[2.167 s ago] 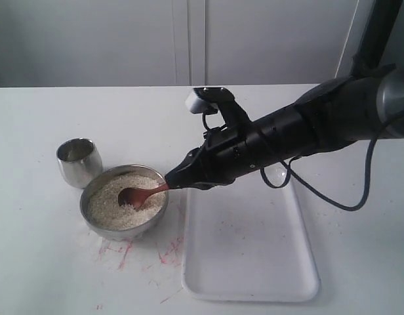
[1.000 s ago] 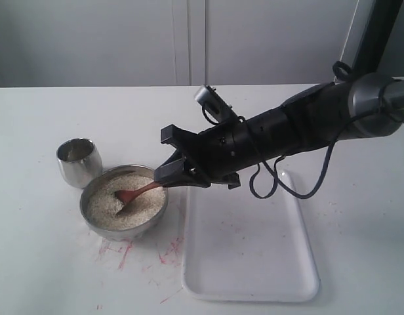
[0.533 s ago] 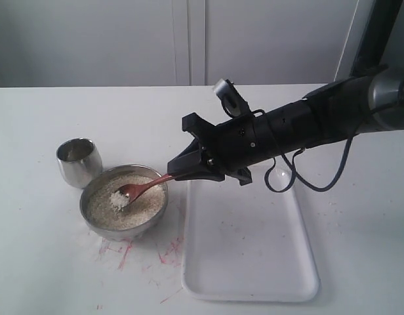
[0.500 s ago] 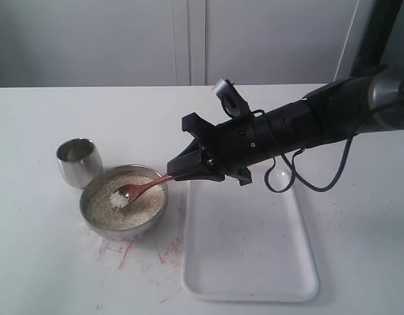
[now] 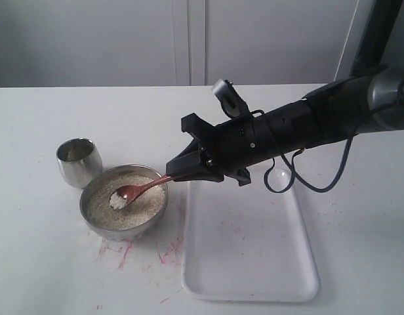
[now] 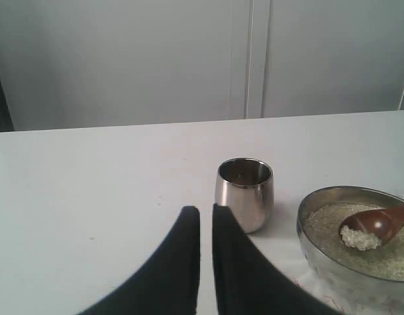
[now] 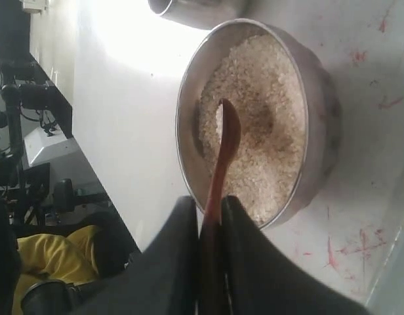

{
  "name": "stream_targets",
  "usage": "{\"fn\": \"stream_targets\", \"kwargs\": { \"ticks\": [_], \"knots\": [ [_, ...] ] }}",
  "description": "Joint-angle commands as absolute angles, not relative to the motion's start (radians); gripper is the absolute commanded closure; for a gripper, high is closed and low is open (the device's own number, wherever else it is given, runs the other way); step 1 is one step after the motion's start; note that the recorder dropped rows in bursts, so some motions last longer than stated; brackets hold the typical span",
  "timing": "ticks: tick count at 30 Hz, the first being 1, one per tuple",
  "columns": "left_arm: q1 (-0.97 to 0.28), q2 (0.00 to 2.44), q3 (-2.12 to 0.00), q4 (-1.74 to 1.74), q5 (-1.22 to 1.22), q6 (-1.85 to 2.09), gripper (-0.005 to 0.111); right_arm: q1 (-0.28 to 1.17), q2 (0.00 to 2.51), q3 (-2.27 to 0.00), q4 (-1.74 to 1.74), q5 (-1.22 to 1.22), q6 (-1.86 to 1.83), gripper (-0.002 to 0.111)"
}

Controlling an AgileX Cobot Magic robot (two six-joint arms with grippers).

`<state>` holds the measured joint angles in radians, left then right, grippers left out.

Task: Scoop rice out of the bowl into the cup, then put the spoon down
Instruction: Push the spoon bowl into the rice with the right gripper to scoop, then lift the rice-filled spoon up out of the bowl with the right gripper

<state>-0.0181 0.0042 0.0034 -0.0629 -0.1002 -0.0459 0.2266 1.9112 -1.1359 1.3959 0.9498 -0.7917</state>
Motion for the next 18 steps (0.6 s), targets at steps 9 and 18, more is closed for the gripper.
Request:
{"fn": "stream_targets", "kwargs": {
  "ticks": [9,18],
  "knots": [
    [-0.023,0.0,0.0,-0.067,-0.105,-0.047,0.092,0.158,1.968,-1.138,1.497,1.081,-0.832,0.108],
    [-0.023,0.0,0.0,-0.067,-0.105,-0.047,0.092,0.156,2.037,-1.138,1.58,1.164,-0.885,0.108]
  ]
}}
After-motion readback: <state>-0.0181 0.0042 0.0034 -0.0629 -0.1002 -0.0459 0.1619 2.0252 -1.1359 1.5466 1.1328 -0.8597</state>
